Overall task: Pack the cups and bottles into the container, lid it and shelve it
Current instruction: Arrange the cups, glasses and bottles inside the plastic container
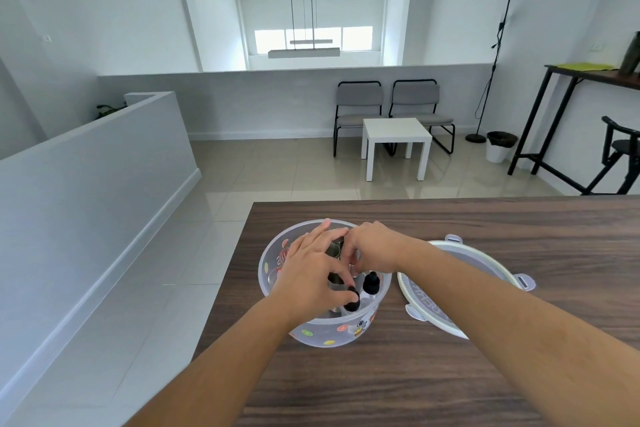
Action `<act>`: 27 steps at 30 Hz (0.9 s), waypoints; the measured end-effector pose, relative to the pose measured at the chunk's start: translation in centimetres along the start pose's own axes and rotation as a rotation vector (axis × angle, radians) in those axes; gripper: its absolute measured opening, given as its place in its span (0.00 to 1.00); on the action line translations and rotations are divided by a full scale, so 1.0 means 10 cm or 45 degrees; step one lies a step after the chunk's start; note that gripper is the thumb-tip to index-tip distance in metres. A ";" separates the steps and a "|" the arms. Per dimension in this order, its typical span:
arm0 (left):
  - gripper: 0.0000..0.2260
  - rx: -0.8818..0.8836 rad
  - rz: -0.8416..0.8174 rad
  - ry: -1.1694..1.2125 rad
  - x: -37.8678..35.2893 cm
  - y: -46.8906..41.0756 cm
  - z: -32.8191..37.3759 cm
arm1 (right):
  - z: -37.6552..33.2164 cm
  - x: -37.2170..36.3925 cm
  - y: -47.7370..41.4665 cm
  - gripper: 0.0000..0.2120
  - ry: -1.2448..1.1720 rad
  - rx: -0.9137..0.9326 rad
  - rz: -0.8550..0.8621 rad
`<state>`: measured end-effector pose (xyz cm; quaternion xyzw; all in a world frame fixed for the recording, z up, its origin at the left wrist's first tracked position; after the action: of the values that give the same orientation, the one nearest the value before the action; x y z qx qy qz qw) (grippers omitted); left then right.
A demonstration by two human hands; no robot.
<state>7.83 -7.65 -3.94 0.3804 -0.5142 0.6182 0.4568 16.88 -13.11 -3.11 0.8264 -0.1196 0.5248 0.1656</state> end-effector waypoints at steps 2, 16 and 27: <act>0.06 -0.003 0.013 -0.010 0.02 0.01 -0.04 | 0.03 -0.02 -0.01 0.09 -0.014 0.003 0.000; 0.04 0.101 0.029 -0.113 0.10 0.00 -0.28 | 0.26 0.14 0.04 0.07 0.266 -0.043 0.135; 0.05 0.124 -0.019 -0.050 0.06 0.02 -0.40 | 0.25 0.13 0.08 0.03 0.218 -0.039 0.150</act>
<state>7.46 -3.66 -4.12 0.4181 -0.4896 0.6314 0.4322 19.19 -14.86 -2.82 0.7673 -0.1616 0.6005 0.1567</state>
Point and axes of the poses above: each hand's wrist, its own y-axis away from the middle knuckle, its own x-axis out of the back of the hand, z = x × y, the point moved 6 cm from there along -y, towards the middle knuckle, and after that the axes turned 12 degrees about -y, right-handed, at the moved point
